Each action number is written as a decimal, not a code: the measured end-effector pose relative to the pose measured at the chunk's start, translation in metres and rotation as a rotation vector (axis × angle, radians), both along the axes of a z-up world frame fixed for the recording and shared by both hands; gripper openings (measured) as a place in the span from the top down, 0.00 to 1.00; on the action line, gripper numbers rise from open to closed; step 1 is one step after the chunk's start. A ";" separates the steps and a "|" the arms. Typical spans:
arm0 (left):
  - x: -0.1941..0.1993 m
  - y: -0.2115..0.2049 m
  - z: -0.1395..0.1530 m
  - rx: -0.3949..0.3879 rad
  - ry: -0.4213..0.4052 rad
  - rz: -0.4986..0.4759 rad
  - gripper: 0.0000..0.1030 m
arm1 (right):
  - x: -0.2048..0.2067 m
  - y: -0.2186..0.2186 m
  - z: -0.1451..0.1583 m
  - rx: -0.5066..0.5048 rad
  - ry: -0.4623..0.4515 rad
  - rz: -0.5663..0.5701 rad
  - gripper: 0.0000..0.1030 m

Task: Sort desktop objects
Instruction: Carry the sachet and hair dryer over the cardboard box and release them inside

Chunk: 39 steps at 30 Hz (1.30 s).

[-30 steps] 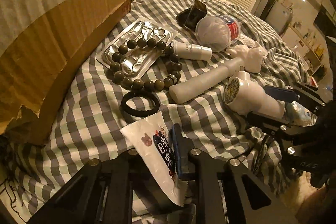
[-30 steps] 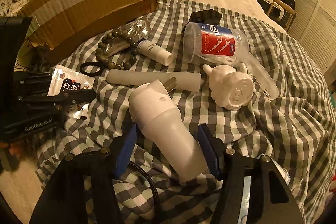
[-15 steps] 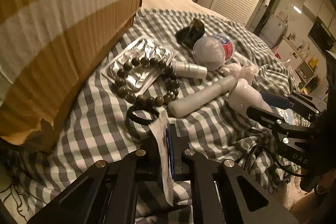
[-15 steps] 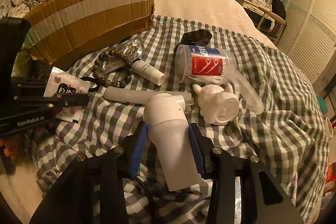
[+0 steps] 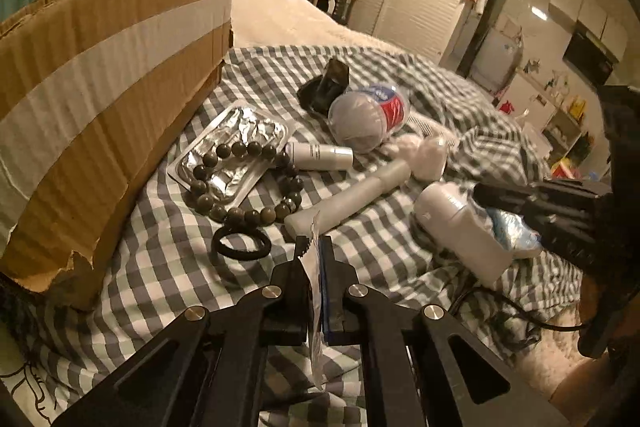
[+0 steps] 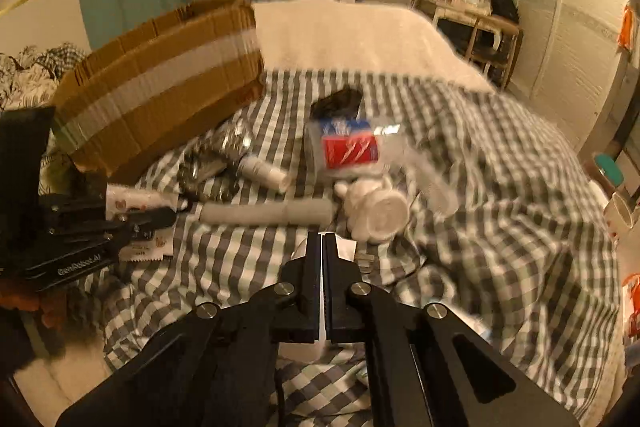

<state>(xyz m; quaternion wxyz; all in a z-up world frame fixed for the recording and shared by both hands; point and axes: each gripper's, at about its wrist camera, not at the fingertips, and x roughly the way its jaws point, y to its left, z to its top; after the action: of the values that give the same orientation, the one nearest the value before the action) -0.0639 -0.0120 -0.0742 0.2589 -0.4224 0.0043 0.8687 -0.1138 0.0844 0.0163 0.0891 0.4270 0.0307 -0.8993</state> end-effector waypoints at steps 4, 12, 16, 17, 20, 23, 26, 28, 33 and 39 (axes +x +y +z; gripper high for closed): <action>-0.004 -0.003 -0.003 0.010 -0.021 0.010 0.96 | -0.001 -0.004 -0.009 0.012 -0.045 0.001 0.94; -0.009 -0.005 -0.012 0.005 -0.040 0.018 0.96 | -0.009 -0.012 -0.041 0.018 -0.186 -0.017 0.63; -0.008 -0.007 -0.007 0.047 -0.031 0.005 0.96 | -0.012 -0.010 -0.029 -0.008 -0.135 -0.037 0.70; -0.007 -0.008 -0.005 0.086 -0.039 -0.007 0.96 | -0.010 -0.011 -0.024 -0.013 -0.110 -0.037 0.70; -0.004 -0.010 0.005 0.128 -0.004 -0.015 0.96 | -0.003 -0.009 -0.010 -0.059 -0.065 -0.048 0.70; -0.002 -0.011 0.017 0.198 -0.011 -0.051 0.95 | 0.006 -0.013 0.006 -0.090 -0.028 -0.047 0.70; 0.004 -0.014 0.040 0.262 0.023 -0.071 0.96 | 0.013 -0.016 0.029 -0.115 0.036 -0.046 0.70; 0.011 -0.018 0.061 0.270 0.089 -0.061 0.95 | 0.017 -0.018 0.046 -0.137 0.080 -0.039 0.70; 0.015 -0.029 0.133 0.279 0.244 0.029 0.96 | 0.012 -0.032 0.093 -0.160 0.191 0.002 0.70; -0.019 -0.072 0.187 0.290 0.329 0.283 0.95 | -0.005 -0.061 0.141 -0.203 0.275 0.077 0.70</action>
<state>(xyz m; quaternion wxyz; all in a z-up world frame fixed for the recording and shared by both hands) -0.0827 -0.0838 0.1132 0.1883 -0.2303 -0.1373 0.9448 -0.1186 0.0230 0.1578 0.1614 0.2874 -0.0322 -0.9436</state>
